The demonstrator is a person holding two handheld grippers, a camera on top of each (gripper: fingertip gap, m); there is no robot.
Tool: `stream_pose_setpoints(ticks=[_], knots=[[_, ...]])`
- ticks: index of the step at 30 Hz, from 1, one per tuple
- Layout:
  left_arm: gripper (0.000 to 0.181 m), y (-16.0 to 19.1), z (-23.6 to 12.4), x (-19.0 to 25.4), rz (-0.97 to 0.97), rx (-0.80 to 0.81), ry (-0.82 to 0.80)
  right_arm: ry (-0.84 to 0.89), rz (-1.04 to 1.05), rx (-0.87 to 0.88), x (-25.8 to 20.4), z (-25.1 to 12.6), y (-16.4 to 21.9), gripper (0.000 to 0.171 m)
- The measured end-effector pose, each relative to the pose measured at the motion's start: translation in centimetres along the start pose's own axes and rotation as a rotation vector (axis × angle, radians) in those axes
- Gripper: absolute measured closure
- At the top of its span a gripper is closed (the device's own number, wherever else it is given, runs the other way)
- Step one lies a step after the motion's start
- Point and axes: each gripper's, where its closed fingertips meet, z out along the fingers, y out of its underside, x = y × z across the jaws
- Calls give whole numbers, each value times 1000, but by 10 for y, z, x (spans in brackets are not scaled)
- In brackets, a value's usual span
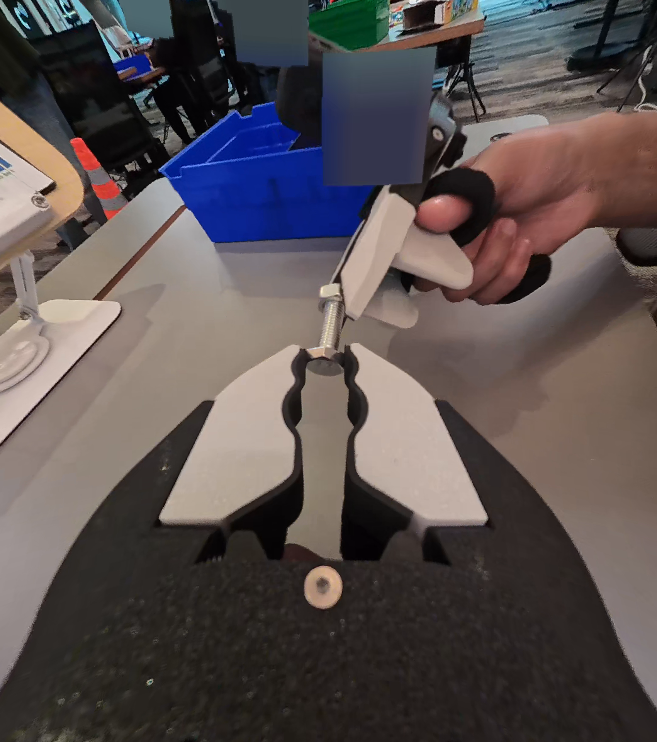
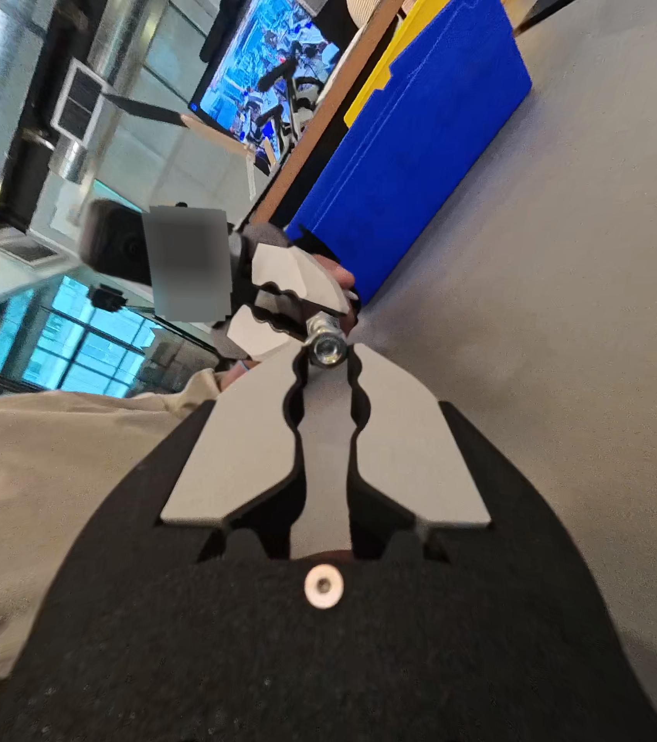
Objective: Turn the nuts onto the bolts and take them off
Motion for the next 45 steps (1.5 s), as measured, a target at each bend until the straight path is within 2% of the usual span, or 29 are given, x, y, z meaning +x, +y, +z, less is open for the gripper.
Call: stream_pose_setpoints(ticks=[5,12,16,19,22,23,24,25,28,33,36,38,39,40,45], knots=[[164,-12,-6,10,-218,90,183,8,-394,-117,-12,-4,2,153],[163,-18,-8,37,-468,153,495,13,-1143,-397,-23,-16,16,153],[164,-20,-11,42,-573,185,608,35,-1399,-438,-26,-16,16,153],[164,-19,-10,38,-563,188,577,40,-1339,-435,-23,-16,14,153],[164,-22,-11,35,-554,207,556,19,-1250,-351,-28,-16,11,152],[164,-23,-12,34,-552,212,552,16,-1206,-329,-28,-16,10,148],[164,-24,-12,33,-549,219,540,20,-1149,-311,-26,-12,8,135],[164,-25,-12,30,-541,225,520,24,-1076,-306,-24,-11,8,125],[164,-25,-11,20,-478,225,414,39,-828,-261,-13,-9,9,113],[164,-10,-4,-3,-169,110,82,10,-229,-48,-6,-6,-4,116],[164,-7,-2,-3,-45,64,2,-28,15,19,-3,-6,-5,120],[163,-6,1,1,-15,47,-2,-28,36,21,-3,-2,-3,126],[163,-6,2,1,-1,48,-15,-32,23,2,-5,0,1,148],[164,-5,3,3,-5,41,-3,-9,2,-6,-3,1,2,153],[164,-12,-1,6,-145,94,98,10,-290,-42,-10,0,1,153]])
